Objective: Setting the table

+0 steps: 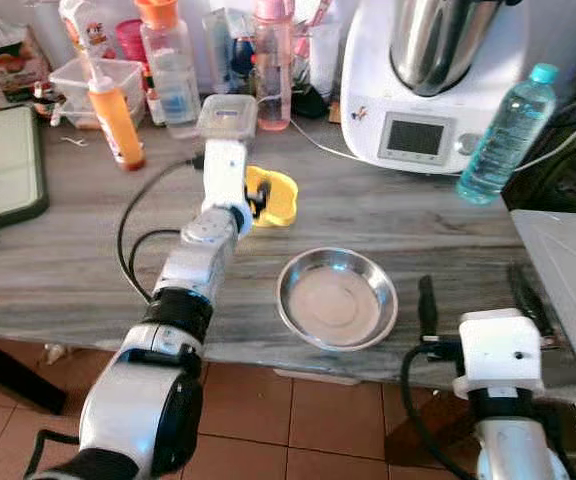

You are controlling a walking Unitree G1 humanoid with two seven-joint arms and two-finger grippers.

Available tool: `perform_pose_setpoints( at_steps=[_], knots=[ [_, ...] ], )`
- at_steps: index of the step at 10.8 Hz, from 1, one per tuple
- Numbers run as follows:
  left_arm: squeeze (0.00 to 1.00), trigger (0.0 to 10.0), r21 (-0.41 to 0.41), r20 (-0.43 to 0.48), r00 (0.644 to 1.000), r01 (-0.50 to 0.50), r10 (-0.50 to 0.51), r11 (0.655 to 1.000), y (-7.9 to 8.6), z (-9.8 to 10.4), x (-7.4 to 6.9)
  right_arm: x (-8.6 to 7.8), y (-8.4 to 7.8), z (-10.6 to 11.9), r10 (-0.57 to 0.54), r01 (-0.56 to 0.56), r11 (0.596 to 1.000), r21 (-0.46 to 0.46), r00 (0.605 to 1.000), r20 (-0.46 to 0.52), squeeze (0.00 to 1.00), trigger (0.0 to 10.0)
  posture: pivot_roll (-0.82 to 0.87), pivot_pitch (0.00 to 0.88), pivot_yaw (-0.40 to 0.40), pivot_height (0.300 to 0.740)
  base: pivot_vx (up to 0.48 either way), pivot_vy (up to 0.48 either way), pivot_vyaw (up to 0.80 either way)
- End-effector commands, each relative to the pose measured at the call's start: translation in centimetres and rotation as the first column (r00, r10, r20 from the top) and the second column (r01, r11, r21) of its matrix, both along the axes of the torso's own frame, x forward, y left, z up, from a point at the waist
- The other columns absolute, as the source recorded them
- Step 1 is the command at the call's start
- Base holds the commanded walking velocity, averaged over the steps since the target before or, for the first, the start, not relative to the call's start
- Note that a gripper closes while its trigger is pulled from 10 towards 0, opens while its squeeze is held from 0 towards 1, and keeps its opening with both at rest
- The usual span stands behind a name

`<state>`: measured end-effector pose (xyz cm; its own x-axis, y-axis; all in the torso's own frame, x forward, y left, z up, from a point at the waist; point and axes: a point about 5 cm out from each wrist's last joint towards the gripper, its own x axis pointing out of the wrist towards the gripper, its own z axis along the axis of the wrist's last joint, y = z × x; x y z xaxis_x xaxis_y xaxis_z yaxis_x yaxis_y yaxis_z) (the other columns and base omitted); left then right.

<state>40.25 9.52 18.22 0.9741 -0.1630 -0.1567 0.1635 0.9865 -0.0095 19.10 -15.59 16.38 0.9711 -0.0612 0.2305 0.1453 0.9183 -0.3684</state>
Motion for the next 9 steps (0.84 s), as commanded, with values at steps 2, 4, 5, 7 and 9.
perform_pose_setpoints(
  at_steps=[2,4,5,7,9],
  knots=[
    [0.00,10.0,0.026,-0.022,1.000,0.005,-0.005,1.000,-0.27,0.47,0.42,-0.15,0.34,0.20,0.011,-0.011,1.000,-0.006,1.000,0.005,0.00,10.0,-0.01,0.120,0.028,0.740,0.000,0.000,0.00],
    [0.00,10.0,0.020,-0.076,0.997,-0.006,0.007,1.000,-0.23,-0.30,0.45,-0.35,0.44,0.07,0.009,-0.009,1.000,-0.002,1.000,-0.001,0.00,10.0,-0.02,0.124,0.034,0.740,0.000,0.000,0.00],
    [0.00,10.0,0.014,-0.091,0.996,-0.012,0.013,1.000,-0.26,-0.28,0.54,-0.38,0.49,0.06,0.009,-0.009,1.000,-0.002,1.000,-0.002,0.00,10.0,-0.02,0.124,0.034,0.740,0.000,0.000,0.00],
    [0.00,8.5,-0.042,-0.143,0.989,-0.027,0.021,0.999,-0.62,-0.07,0.71,-0.42,0.92,-0.01,0.023,-0.023,1.000,-0.010,1.000,-0.002,0.00,10.0,-0.01,0.126,0.043,0.740,0.000,0.000,0.00],
    [0.00,1.0,-0.067,-0.145,0.989,-0.023,0.013,0.997,-0.76,0.36,0.88,-0.49,1.04,-0.12,0.023,-0.024,1.000,-0.011,1.000,-0.005,0.00,10.0,-0.01,0.129,0.046,0.740,0.000,0.000,0.00]
  ],
)
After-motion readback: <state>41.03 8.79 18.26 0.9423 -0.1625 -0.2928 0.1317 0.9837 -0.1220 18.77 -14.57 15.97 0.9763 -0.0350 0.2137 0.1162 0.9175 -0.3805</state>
